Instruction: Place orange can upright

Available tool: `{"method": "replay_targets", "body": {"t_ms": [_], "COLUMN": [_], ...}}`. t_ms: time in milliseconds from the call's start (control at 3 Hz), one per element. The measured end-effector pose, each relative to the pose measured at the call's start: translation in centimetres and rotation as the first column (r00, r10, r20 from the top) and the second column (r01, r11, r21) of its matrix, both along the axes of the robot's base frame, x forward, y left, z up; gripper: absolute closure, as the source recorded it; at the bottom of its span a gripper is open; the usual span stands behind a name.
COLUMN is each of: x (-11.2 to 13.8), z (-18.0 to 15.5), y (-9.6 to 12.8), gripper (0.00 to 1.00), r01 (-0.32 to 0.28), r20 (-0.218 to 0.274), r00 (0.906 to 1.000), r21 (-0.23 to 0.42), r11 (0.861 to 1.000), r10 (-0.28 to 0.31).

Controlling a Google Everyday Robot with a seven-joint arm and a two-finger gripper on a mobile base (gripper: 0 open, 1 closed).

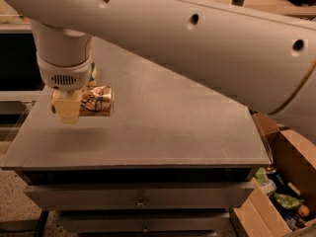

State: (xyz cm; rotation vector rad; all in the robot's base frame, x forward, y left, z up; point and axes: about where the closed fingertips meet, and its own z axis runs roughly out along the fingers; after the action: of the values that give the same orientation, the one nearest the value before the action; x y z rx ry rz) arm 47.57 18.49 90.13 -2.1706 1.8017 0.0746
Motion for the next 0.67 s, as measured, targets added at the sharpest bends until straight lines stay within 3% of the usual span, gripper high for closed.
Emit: {"method": "replay_targets", "body": {"t_ms": [333,667], "x": [0.0,0.9], "z": [-0.1,-0.3], "y": [-0.2,-1.8], "gripper": [1.00,1.00], "r01": [0.003,0.042], "r20": [0.007,0.054], "r00": [1.0000,0.9976], "r21": [0.003,0.028], "r11": [1.000,0.999], "r10": [-0.003,-0.044]}}
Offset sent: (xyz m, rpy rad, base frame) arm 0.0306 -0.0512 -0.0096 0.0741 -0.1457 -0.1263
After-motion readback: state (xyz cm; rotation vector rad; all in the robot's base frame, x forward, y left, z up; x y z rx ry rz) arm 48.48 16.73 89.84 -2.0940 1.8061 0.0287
